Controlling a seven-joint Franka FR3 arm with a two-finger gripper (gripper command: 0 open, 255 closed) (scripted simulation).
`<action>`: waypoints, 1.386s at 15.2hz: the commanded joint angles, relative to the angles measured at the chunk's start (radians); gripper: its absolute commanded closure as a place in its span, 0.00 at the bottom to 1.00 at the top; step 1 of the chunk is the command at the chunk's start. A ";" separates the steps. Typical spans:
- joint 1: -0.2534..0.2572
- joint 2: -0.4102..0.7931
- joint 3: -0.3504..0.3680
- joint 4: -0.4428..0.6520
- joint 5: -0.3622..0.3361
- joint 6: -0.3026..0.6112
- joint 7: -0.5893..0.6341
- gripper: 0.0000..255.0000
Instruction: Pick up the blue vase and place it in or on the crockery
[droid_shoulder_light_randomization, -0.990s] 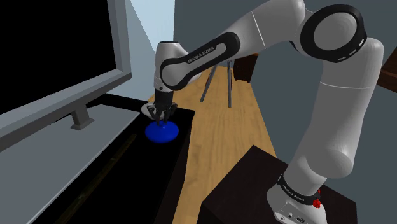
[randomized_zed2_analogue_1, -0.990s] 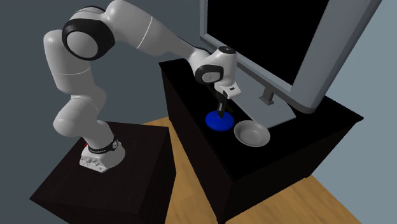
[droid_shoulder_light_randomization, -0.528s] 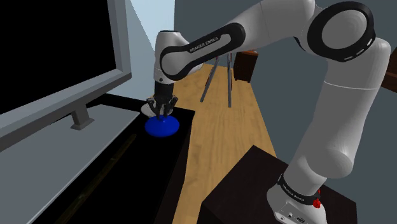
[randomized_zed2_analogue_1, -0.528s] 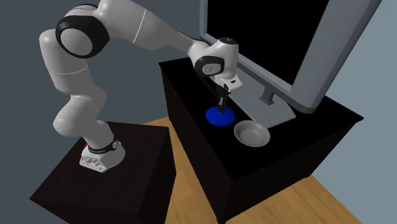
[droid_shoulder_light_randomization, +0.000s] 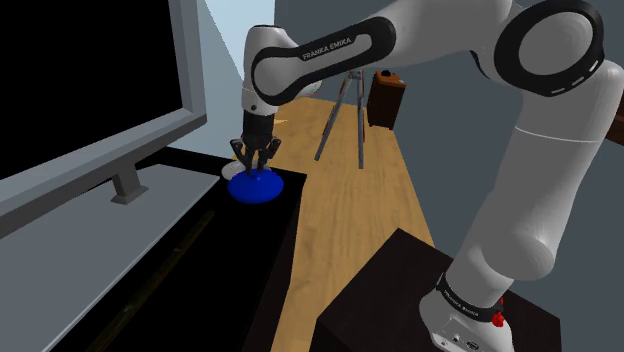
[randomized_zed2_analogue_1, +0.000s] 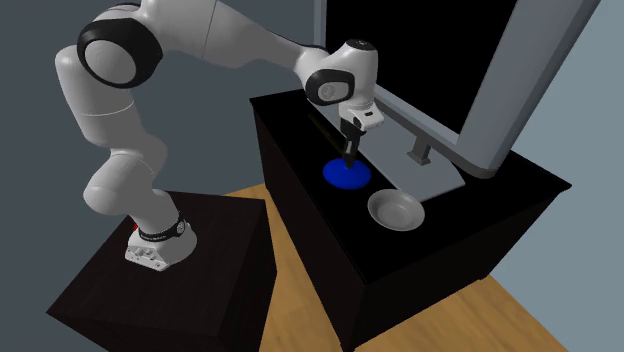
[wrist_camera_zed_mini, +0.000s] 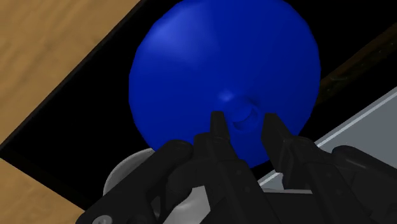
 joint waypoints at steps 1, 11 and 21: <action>0.000 -0.009 0.001 0.018 0.002 -0.027 0.001 1.00; -0.026 0.080 -0.024 0.253 -0.012 -0.177 -0.046 1.00; -0.060 0.491 -0.071 0.964 -0.053 -0.483 -0.148 1.00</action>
